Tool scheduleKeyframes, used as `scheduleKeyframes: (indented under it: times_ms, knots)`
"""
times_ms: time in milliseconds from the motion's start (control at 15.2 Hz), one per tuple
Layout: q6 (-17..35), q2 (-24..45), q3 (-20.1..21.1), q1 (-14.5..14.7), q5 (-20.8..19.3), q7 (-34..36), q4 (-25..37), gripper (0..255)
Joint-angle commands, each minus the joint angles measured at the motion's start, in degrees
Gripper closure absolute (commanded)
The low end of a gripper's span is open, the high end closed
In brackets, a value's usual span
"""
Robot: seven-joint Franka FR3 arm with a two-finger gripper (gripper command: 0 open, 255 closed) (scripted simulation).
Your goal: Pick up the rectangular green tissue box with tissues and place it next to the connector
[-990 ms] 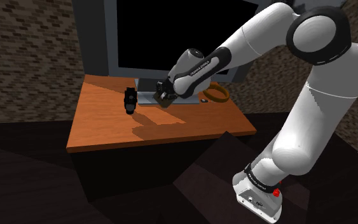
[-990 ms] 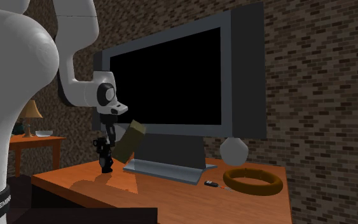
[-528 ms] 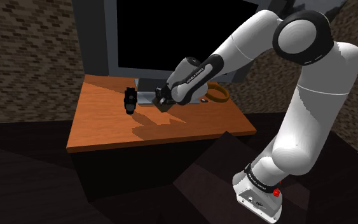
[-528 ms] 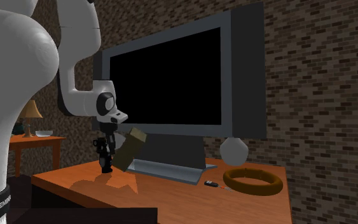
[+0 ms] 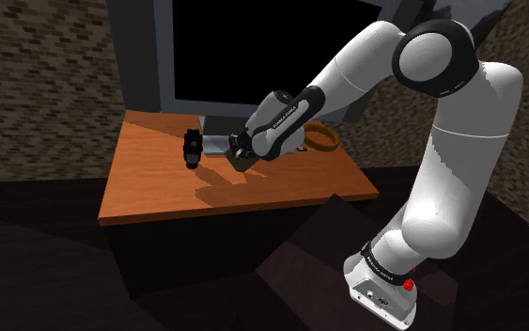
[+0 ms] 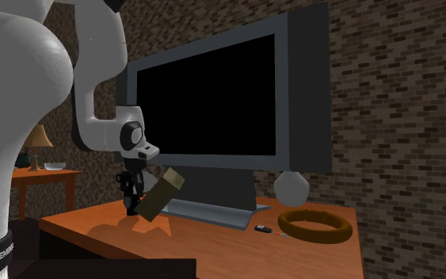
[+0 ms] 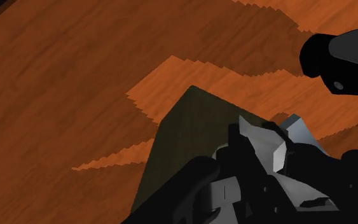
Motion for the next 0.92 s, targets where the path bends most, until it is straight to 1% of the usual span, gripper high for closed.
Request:
scheduleKeyframes:
  times_ms: [0, 66, 132, 462, 726, 858]
  knots:
    - [0.0, 0.0, 0.0, 0.0, 0.0, 0.0, 0.0, 255]
    - [0.0, 0.0, 0.0, 0.0, 0.0, 0.0, 0.0, 255]
    - [0.0, 0.0, 0.0, 0.0, 0.0, 0.0, 0.0, 0]
    - [0.0, 0.0, 0.0, 0.0, 0.0, 0.0, 0.0, 0]
    - [-4.6, -9.0, 0.3, -0.4, 0.2, -0.1, -4.5, 0]
    - [-4.5, -9.0, 0.3, -0.4, 0.2, -0.1, -4.5, 0]
